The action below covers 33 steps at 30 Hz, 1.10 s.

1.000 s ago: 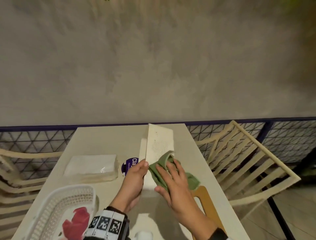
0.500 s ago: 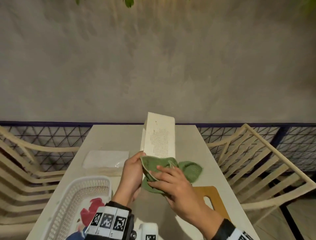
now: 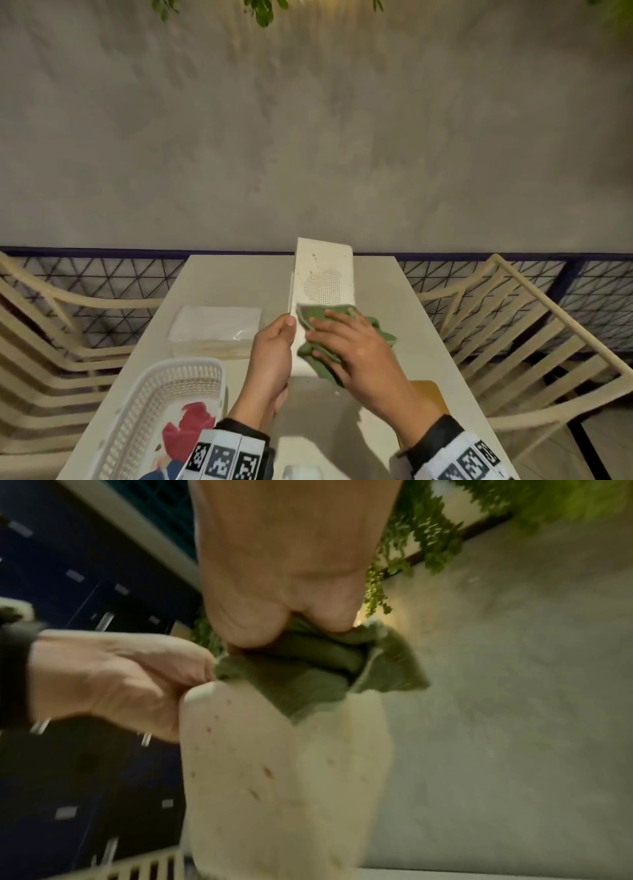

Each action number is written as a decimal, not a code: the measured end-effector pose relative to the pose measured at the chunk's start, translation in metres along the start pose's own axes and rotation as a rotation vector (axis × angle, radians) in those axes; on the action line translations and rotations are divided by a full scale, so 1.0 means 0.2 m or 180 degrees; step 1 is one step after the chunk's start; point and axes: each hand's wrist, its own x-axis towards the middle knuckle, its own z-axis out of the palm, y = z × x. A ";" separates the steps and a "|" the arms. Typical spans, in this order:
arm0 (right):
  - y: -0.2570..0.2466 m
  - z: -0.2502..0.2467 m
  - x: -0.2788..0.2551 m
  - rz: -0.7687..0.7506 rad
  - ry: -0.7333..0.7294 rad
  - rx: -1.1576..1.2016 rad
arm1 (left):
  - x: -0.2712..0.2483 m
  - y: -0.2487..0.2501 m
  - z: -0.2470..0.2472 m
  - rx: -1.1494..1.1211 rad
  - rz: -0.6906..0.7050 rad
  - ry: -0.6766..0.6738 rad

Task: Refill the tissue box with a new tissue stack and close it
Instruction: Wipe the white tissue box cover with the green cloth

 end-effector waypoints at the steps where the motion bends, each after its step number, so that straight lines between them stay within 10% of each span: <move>1: -0.01 0.01 0.02 0.0034 0.0082 -0.0014 | 0.00 0.00 0.01 0.0023 -0.0033 0.0009; 5: 0.03 -0.01 -0.06 -0.0527 -0.0140 0.0229 | 0.03 -0.01 -0.04 -0.0148 -0.0045 0.0138; 9: 0.05 0.00 0.02 0.0060 0.0299 0.0253 | 0.02 0.00 0.01 -0.0044 -0.0015 0.0140; 16: -0.03 -0.01 0.03 -0.0231 -0.0391 -0.0455 | 0.01 -0.02 0.01 -0.0188 -0.0207 0.0267; 20: -0.10 -0.03 0.02 0.0908 -0.0187 -0.0787 | 0.01 -0.01 0.01 -0.0423 -0.0211 0.0369; 24: -0.16 0.02 -0.02 0.1832 -0.0033 0.0735 | -0.02 0.00 0.04 -0.0271 -0.0155 0.0361; 33: 0.00 0.01 -0.07 0.0365 -0.0419 0.0281 | -0.03 -0.04 0.00 -0.0043 -0.0158 0.0147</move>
